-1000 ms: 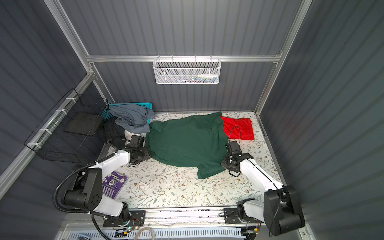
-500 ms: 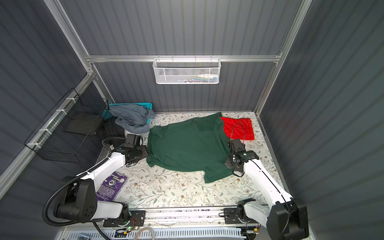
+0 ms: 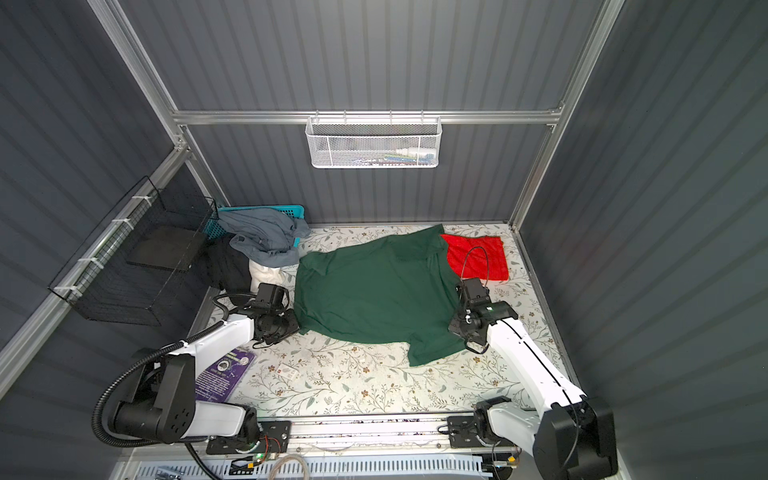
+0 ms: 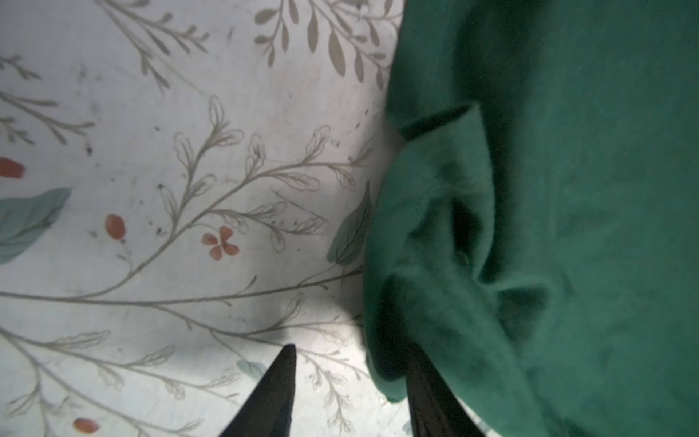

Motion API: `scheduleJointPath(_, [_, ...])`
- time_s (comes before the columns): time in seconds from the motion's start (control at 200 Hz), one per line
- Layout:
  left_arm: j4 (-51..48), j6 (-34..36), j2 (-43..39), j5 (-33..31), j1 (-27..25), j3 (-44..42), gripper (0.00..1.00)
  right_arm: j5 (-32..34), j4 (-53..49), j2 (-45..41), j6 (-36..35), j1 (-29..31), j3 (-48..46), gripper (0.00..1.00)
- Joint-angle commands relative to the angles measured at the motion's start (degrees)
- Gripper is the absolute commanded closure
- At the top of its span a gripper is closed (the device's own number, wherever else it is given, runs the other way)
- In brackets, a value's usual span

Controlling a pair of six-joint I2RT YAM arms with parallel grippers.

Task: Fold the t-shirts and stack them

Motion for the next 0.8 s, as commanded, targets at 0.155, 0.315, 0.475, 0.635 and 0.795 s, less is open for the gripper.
scheduleJointPath(0.155, [0.4,-0.7,1.4,1.7,0.3,0.3,0.53,-0.5,-0.2,-0.2,0.4,0.2,-1.4,1.00])
scheduleJointPath(0.315, [0.6,-0.9,2.1,1.8,0.3,0.9,0.54,-0.7,0.0,-0.3,0.5,0.2,-1.5,1.00])
scheduleJointPath(0.475, [2.0,-2.0,2.9,2.6,0.3,1.4,0.55,-0.8,0.1,-0.3,0.6,0.2,-2.0,1.00])
scheduleJointPath(0.635, [3.1,-2.2,4.8,3.7,0.3,2.2,0.69,-0.9,0.4,-0.4,0.5,0.2,-2.2,1.00])
scheduleJointPath(0.795, [2.5,-1.7,5.8,3.5,0.3,3.3,0.86,-1.1,0.8,-0.3,0.5,0.2,-2.4,1.00])
